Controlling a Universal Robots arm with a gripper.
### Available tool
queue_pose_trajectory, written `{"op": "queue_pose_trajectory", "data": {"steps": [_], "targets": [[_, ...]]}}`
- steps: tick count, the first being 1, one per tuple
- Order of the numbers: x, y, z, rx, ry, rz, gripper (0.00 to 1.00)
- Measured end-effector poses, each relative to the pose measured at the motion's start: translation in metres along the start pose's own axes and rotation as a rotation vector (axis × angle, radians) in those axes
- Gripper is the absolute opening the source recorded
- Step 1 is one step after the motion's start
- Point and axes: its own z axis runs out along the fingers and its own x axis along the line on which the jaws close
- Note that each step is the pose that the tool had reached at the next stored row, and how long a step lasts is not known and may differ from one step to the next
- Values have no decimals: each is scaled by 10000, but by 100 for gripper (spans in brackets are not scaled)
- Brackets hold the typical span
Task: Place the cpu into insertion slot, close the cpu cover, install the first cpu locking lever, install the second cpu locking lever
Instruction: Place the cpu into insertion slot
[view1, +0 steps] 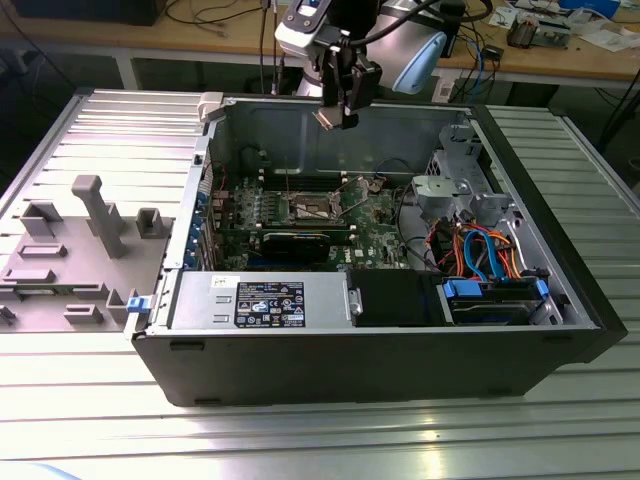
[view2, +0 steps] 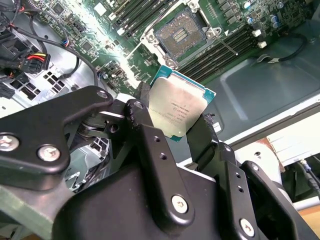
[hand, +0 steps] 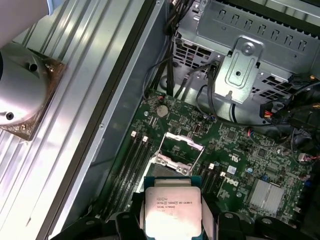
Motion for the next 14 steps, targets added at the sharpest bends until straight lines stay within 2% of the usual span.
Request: {"op": "queue_pose_trajectory", "data": {"steps": [14], "targets": [[0,0,0,-4,-18,196,54]]}}
